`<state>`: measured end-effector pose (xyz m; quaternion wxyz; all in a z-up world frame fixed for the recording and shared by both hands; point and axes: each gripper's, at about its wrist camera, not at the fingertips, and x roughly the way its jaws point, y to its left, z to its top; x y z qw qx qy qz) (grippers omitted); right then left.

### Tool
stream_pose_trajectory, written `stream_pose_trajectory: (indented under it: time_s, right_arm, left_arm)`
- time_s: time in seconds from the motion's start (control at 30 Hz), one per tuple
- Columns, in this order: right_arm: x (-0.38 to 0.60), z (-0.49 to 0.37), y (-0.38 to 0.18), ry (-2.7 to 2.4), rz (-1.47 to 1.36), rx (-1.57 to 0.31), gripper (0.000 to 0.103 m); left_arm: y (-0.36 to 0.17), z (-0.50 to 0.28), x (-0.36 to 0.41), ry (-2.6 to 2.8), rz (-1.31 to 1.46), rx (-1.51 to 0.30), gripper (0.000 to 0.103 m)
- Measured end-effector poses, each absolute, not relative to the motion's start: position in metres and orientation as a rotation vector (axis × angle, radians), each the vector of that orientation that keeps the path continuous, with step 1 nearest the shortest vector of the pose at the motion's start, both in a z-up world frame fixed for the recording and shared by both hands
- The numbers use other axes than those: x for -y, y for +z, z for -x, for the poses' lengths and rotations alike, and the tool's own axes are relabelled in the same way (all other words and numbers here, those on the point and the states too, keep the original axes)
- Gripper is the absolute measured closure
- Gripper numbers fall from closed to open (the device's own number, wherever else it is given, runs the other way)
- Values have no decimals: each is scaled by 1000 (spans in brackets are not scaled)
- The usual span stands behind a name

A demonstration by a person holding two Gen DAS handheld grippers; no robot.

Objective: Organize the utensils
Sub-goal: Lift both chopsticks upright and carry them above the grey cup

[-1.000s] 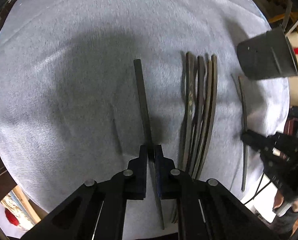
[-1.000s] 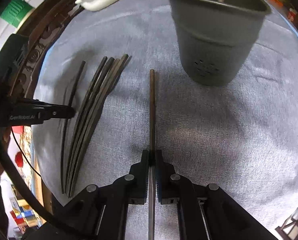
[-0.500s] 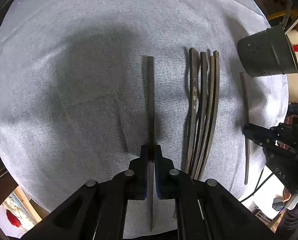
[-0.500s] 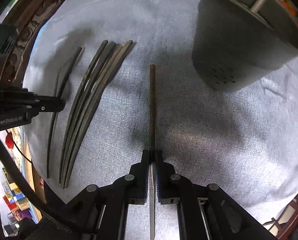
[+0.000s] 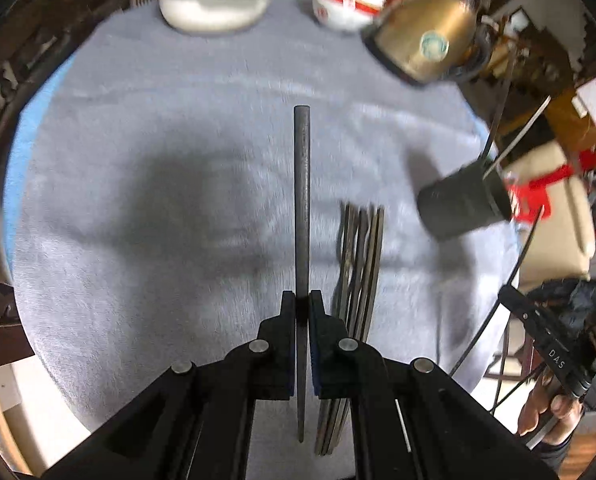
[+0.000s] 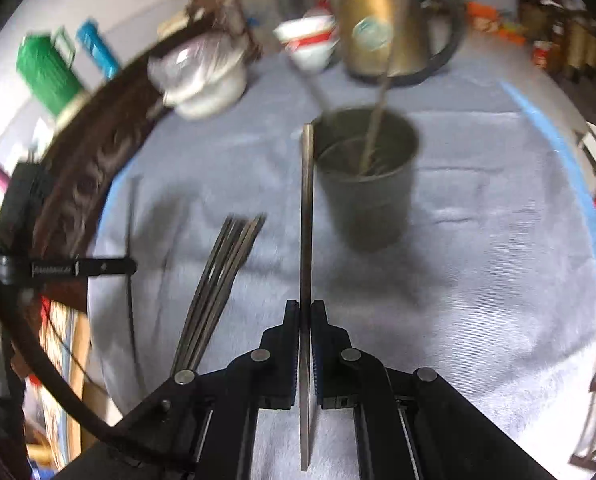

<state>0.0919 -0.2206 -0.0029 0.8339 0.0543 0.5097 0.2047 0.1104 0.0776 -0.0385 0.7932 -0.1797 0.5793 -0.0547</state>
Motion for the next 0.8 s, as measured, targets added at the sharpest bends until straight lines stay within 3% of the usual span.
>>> stream_pose_trajectory:
  time_s: [0.5, 0.8]
  right_arm:
    - [263, -85, 34, 279, -199, -800, 97]
    - [260, -92, 27, 169, -166, -645, 97]
  left_arm:
    - [5, -85, -78, 25, 341, -952, 97]
    - [11, -80, -72, 133, 314, -747, 97]
